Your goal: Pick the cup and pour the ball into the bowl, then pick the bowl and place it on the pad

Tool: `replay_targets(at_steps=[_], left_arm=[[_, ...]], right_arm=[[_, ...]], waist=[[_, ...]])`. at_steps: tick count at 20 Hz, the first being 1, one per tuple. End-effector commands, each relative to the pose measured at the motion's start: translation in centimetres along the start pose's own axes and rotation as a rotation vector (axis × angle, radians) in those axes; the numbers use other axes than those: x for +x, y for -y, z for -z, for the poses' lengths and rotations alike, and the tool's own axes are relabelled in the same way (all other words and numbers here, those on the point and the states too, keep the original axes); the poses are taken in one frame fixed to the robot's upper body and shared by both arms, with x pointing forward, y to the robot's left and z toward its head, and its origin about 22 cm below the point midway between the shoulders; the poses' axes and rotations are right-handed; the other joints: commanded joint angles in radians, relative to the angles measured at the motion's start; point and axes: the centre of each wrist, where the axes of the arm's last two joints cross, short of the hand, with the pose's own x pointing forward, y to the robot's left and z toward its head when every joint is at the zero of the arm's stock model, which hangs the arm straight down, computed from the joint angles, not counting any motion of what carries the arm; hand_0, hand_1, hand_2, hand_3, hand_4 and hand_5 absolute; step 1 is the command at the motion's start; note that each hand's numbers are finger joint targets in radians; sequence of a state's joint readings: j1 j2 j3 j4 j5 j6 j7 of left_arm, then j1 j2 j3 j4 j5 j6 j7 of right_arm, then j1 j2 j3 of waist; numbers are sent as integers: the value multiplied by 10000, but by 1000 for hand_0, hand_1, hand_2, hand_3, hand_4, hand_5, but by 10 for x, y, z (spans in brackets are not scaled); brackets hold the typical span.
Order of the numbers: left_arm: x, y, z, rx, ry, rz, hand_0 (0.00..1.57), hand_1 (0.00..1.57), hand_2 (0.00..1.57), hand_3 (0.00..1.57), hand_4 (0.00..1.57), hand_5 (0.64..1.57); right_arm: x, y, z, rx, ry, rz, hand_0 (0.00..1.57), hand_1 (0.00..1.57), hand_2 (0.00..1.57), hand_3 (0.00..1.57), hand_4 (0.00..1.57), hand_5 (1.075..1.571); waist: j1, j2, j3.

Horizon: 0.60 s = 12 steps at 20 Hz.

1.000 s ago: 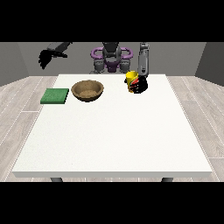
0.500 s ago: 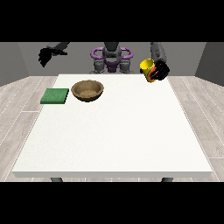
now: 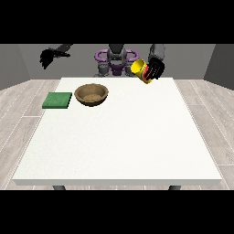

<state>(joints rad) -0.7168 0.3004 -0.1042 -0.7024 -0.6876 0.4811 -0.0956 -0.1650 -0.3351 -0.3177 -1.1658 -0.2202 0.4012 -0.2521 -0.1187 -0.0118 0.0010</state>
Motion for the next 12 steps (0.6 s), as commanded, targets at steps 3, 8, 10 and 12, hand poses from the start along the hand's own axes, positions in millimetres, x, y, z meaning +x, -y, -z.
replay_targets(at_steps=[3,8,10,12], left_arm=[[56,12,15,39,428,1868,1498,1498,1571,1571,1523,1241],[98,36,8,-480,1549,4276,1554,1554,1571,1571,1571,1244],[126,33,16,-392,2302,5256,1538,1538,1571,1571,1485,1334],[122,37,15,-361,2768,6457,1501,1501,1571,1571,1380,1400]], right_arm=[[-6,-10,8,-167,-317,74,0,0,0,0,0,1570],[-9,27,-13,-168,-690,209,0,0,0,0,0,1571],[-16,24,-14,-192,-549,242,0,0,0,0,0,1571],[8,30,5,256,-389,196,0,0,0,0,0,1571]], waist=[[40,-306,0],[17,-1113,17],[33,-801,20],[-356,-554,7]])
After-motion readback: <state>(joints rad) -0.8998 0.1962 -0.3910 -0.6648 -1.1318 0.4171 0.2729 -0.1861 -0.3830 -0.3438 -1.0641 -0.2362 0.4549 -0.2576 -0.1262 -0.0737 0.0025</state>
